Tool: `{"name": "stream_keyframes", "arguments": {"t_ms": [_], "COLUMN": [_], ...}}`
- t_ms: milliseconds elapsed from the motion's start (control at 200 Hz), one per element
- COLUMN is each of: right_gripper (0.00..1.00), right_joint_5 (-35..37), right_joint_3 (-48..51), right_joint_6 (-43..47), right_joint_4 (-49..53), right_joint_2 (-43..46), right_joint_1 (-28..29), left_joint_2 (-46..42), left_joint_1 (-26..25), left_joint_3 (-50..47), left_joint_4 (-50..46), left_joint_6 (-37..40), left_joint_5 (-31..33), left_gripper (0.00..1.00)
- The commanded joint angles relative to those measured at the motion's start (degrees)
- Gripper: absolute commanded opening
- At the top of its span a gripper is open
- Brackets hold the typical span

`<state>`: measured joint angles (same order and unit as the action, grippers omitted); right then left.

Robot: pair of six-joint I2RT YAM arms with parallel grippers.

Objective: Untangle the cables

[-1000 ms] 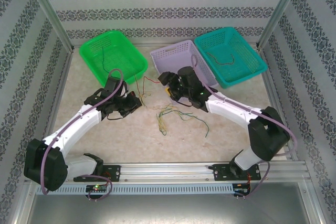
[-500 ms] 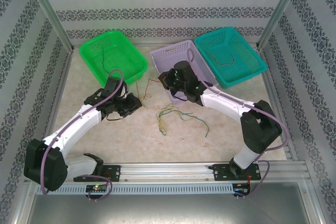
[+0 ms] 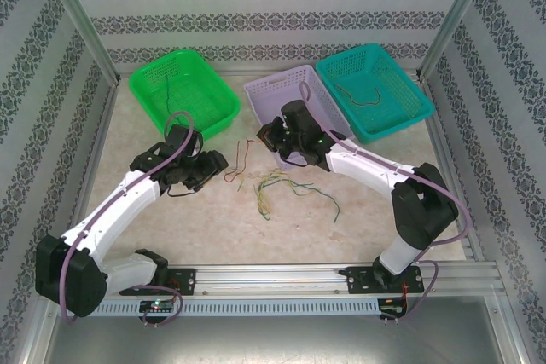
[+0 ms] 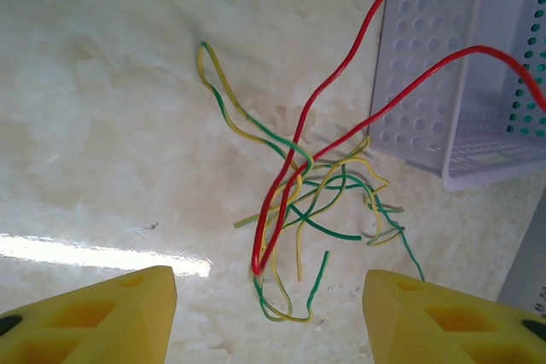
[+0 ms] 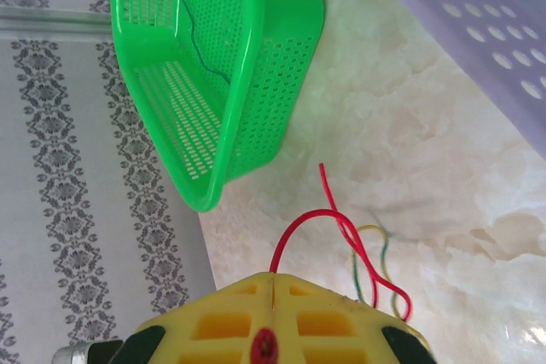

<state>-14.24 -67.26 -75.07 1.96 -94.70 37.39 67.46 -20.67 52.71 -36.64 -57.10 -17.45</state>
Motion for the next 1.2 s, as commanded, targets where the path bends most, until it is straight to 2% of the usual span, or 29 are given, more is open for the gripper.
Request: {"name": "stream_keyframes", "arguments": {"t_ms": [0, 75, 195, 405, 510, 635, 769, 954, 1194], "right_gripper": [0.0, 0.0, 0.0, 0.0, 0.0, 0.0, 0.0, 0.0, 0.0], "right_joint_5": [-1.9, -2.0, -2.4, -6.0, -9.6, -14.5, -16.3, -18.8, -19.2], "right_joint_3": [-2.2, -3.3, -4.3, -2.7, -2.6, -3.0, -3.2, -4.2, -3.6], "right_joint_6": [2.5, 3.6, 5.6, 9.1, 11.2, 12.7, 13.8, 12.8, 12.6], "right_joint_4": [0.5, 1.0, 2.2, -2.1, -4.5, -6.8, -7.0, -9.5, -9.9], "right_joint_2": [-0.8, -0.5, 0.6, 3.0, 3.6, 3.4, 3.2, 2.0, 1.9], "right_joint_1": [0.7, 0.8, 0.7, 0.2, -0.1, -0.5, -0.8, -0.7, -0.7], "left_joint_2": [0.0, -0.6, -1.5, -2.3, -1.7, 1.1, 5.0, 7.7, 12.4], "left_joint_1": [-0.4, -0.4, 1.2, 7.9, 10.6, 12.7, 12.8, 12.9, 12.8], "left_joint_3": [0.1, 0.5, -0.5, -8.6, -10.3, -9.2, -8.1, -7.9, -5.9], "left_joint_4": [0.8, 0.1, -0.4, 7.6, 12.8, 14.5, 16.3, 20.0, 23.0], "left_joint_6": [-2.0, -2.4, -7.3, -26.0, -31.9, -35.3, -39.2, -41.9, -41.2], "left_joint_5": [-0.4, 1.1, 1.6, -3.8, -5.3, -8.3, -13.4, -14.1, -17.2], "left_gripper": [0.6, 0.62, 0.74, 0.75, 0.76, 0.76, 0.77, 0.77, 0.66]}}
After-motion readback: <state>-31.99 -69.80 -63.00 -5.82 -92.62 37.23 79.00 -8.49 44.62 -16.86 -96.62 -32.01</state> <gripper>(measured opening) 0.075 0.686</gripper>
